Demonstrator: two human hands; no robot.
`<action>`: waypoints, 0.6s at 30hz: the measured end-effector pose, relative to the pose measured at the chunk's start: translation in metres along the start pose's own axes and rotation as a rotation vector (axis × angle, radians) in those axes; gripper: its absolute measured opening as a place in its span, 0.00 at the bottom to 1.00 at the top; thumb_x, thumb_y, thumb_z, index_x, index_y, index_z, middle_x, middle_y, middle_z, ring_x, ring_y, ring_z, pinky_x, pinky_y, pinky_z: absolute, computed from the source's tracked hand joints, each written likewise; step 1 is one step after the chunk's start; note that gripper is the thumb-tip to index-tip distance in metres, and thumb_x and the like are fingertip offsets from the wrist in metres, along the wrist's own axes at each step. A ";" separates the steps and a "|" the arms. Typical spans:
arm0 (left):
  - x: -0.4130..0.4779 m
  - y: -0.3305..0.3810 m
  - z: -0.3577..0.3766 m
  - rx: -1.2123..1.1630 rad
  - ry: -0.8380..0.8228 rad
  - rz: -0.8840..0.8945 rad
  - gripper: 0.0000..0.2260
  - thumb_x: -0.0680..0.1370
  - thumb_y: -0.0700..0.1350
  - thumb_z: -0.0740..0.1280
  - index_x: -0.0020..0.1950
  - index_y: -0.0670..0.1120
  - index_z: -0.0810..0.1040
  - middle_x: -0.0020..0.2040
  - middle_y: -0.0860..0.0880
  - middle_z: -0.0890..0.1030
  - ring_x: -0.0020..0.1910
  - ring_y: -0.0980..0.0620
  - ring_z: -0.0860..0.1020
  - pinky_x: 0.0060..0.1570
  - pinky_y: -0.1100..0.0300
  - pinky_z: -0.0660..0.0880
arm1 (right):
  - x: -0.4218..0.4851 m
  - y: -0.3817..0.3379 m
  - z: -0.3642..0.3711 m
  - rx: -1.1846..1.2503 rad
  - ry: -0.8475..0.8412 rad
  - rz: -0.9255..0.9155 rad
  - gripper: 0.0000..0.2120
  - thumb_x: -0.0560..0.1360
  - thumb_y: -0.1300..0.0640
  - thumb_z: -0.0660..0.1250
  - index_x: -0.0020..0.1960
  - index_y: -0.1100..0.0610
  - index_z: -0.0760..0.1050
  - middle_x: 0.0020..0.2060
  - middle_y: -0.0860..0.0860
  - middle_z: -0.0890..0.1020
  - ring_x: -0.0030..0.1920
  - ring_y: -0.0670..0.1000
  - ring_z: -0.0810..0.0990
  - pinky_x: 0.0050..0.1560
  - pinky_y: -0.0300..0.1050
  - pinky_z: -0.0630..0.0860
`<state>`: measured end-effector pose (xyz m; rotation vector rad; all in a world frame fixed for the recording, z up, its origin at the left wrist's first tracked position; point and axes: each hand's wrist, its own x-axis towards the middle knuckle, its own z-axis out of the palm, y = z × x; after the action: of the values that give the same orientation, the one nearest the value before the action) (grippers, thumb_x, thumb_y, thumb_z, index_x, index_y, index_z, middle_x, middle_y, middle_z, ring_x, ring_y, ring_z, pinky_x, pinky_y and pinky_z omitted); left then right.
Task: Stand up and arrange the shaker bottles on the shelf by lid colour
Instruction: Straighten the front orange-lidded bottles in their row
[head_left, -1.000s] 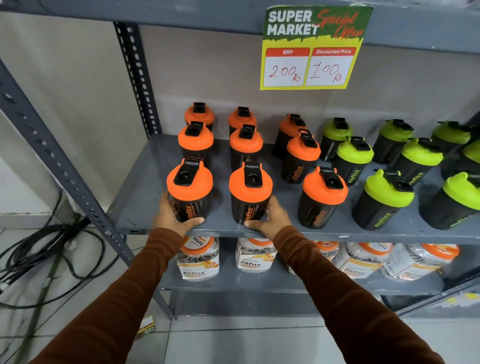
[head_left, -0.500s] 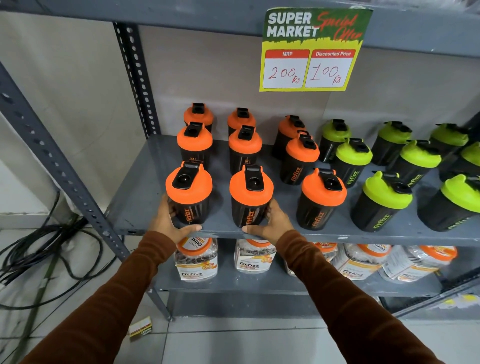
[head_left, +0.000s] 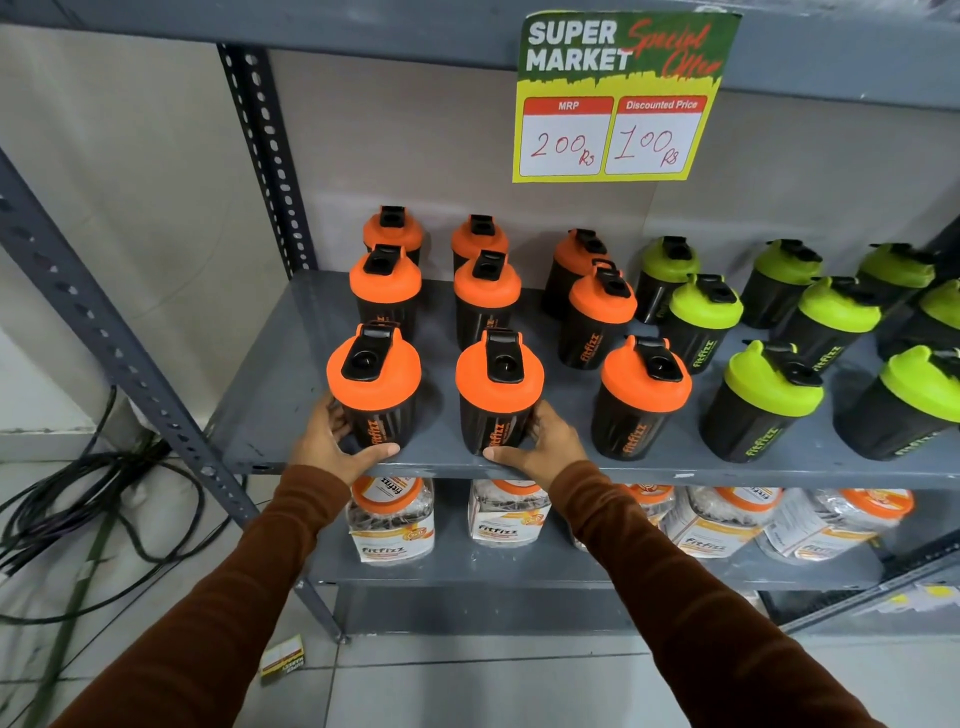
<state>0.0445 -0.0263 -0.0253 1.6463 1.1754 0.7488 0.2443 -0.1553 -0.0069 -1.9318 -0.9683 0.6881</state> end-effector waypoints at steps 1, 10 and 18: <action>0.000 0.000 0.000 0.000 0.000 -0.003 0.40 0.60 0.40 0.78 0.67 0.44 0.61 0.67 0.39 0.69 0.65 0.40 0.69 0.64 0.43 0.68 | 0.000 0.000 0.000 0.004 0.001 0.003 0.33 0.62 0.57 0.78 0.62 0.56 0.66 0.62 0.56 0.76 0.63 0.57 0.74 0.66 0.56 0.70; -0.001 0.000 0.000 -0.002 0.015 -0.006 0.39 0.60 0.39 0.78 0.66 0.43 0.62 0.66 0.39 0.70 0.64 0.40 0.70 0.64 0.42 0.68 | -0.001 0.000 0.001 0.020 0.009 0.009 0.34 0.62 0.57 0.78 0.63 0.56 0.66 0.63 0.56 0.76 0.63 0.57 0.73 0.66 0.58 0.69; -0.003 0.001 0.000 0.037 -0.004 0.023 0.42 0.59 0.38 0.78 0.68 0.43 0.60 0.68 0.39 0.68 0.65 0.41 0.69 0.65 0.45 0.67 | -0.002 0.000 0.000 -0.020 -0.007 0.006 0.34 0.62 0.60 0.78 0.63 0.57 0.65 0.63 0.57 0.75 0.64 0.57 0.72 0.67 0.56 0.68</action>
<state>0.0435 -0.0294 -0.0246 1.6940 1.1757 0.7420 0.2433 -0.1572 -0.0066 -1.9512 -0.9775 0.6911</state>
